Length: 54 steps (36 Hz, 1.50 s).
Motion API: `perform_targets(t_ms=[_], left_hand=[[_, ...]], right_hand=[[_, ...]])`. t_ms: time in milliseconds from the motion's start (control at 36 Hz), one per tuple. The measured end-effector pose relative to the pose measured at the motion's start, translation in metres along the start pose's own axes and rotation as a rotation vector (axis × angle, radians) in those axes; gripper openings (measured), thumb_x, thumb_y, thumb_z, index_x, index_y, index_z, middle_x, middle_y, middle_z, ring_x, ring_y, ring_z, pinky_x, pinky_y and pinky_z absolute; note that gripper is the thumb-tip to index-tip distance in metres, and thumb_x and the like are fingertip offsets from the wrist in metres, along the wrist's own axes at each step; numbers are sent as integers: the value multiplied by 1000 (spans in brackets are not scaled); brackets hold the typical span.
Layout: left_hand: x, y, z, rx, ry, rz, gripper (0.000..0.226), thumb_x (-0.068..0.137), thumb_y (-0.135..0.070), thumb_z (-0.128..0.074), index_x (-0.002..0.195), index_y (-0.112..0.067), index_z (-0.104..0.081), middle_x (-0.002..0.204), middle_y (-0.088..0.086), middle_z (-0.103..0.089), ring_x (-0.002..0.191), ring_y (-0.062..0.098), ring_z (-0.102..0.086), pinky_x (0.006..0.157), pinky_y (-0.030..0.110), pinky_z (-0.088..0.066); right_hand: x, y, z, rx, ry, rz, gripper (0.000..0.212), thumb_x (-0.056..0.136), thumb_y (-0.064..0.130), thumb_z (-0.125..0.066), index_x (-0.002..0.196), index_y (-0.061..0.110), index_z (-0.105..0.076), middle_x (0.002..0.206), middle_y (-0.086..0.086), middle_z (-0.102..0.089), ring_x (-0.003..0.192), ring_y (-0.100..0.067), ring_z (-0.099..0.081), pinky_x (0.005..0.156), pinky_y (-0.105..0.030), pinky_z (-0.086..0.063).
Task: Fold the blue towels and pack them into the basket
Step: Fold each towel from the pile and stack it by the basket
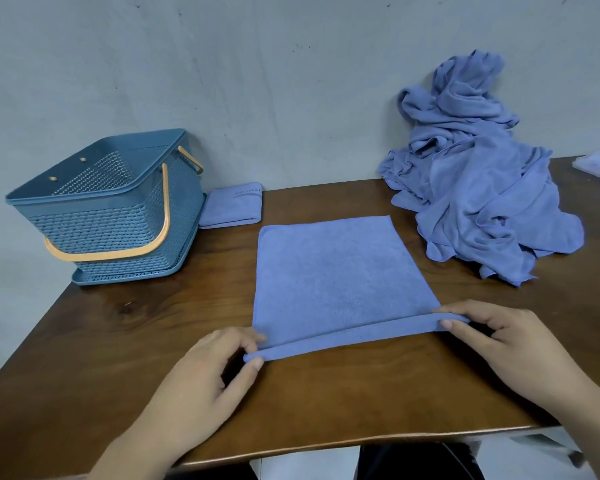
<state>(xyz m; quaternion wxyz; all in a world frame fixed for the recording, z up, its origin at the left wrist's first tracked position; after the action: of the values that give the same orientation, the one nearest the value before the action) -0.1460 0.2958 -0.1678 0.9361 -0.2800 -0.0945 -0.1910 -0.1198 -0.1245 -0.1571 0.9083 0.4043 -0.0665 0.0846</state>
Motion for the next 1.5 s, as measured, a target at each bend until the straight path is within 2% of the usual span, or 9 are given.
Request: perform_targets(t_ms=[250,500,611,750,1083,1167,1250,1417,1500], left_hand=[[-1,-1,1,84,43,64,55,86,-72,-68,133,-52,-49,133,-36,-51,127,-4,-53,87,14,-49],[34,-55,-23,296,143,-216,77,89,-85,-55,148,-35,-58,147,-22,-57,138,1,-47,117,23,-34],[60,-103,-56,408,58,-264,52,93,-67,-57,130,-32,-68,115,-14,-71,106,11,-66,85,30,-59],[76,-116,-70,589,-30,-194,19,81,-47,-82,82,-31,-73,78,-11,-62,73,11,-63,47,27,-47],[29,-30,-23,517,-92,-98,31,71,-27,-90,96,-27,-72,96,-12,-70,83,14,-70,65,26,-55],[28,-29,-23,503,-104,-126,17,83,-37,-74,98,-29,-71,96,-15,-69,83,13,-69,66,26,-53],[39,-44,-26,584,-97,-116,36,90,-58,-55,97,-29,-74,84,-11,-67,70,16,-65,58,30,-53],[66,-73,-40,752,36,-115,55,98,-78,-37,86,-24,-45,70,-7,-29,53,17,-33,51,30,-14],[69,-80,-39,838,158,-151,45,77,-56,-80,71,-23,-50,62,-4,-39,44,18,-35,50,29,-4]], right_hand=[[-1,3,0,-5,-11,2,20,98,38,-69,107,53,-77,107,31,-75,98,3,-71,84,-24,-51],[-2,6,0,-28,-18,-7,19,98,40,-68,107,55,-76,106,33,-74,94,3,-72,84,-24,-51],[-2,7,0,-30,-28,-6,20,97,42,-67,107,57,-75,106,33,-74,95,4,-71,84,-23,-51],[-3,6,1,-27,-20,-5,22,98,38,-69,107,57,-75,106,34,-74,96,5,-71,85,-23,-51],[0,6,1,-23,-31,12,18,97,43,-67,107,56,-75,105,32,-75,95,5,-71,83,-19,-51],[-2,6,-1,-28,-41,28,17,96,45,-65,107,54,-75,103,29,-76,94,3,-71,83,-21,-51],[-2,4,-2,-56,-47,53,15,98,44,-63,107,49,-74,96,23,-76,82,-3,-71,73,-19,-49],[-1,-2,-3,-93,-90,46,11,102,41,-60,100,38,-70,88,16,-74,70,-9,-66,62,-15,-45],[-1,-9,-3,-98,-77,19,20,101,49,-57,104,35,-70,88,12,-74,75,-12,-68,69,-27,-49]])
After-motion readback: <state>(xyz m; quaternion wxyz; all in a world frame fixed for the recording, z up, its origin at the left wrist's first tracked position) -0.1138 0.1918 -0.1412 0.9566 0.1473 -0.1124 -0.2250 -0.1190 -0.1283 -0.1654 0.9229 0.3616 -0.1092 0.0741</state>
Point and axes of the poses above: each hand's wrist, its own x-axis towards the middle knuckle, its own z-axis out of the back of the hand, y = z × x, the point moved 3 cm from there along x, towards the middle knuckle
